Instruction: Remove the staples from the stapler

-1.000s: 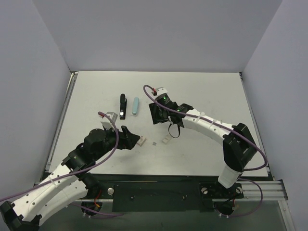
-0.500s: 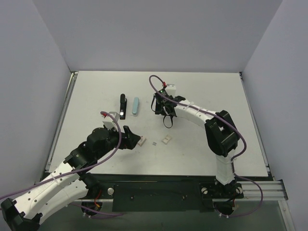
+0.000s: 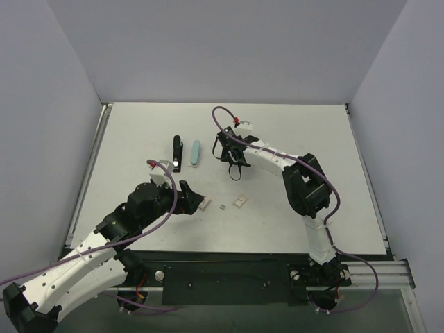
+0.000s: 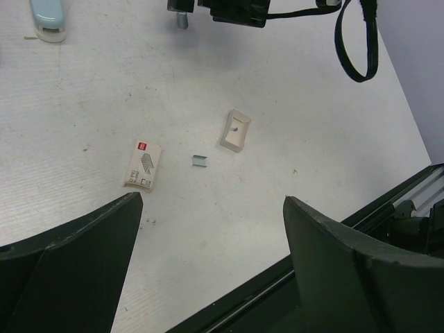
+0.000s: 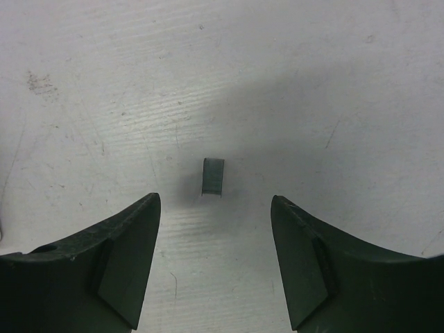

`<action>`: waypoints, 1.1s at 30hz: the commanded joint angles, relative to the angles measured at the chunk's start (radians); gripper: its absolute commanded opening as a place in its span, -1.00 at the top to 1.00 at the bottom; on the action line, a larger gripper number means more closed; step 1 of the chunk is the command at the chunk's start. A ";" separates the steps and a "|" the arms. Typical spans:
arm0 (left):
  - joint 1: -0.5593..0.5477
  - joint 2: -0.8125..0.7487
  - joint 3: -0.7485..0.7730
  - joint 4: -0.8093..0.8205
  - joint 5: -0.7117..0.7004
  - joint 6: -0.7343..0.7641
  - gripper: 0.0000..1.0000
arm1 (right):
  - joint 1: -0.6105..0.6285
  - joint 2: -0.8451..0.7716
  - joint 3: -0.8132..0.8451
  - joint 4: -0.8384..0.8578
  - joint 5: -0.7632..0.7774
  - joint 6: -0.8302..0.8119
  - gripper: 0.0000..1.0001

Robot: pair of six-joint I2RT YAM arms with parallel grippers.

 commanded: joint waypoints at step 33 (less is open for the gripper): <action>-0.005 -0.006 -0.014 0.039 -0.002 0.004 -0.87 | 0.003 0.166 0.154 -0.113 0.011 0.047 0.32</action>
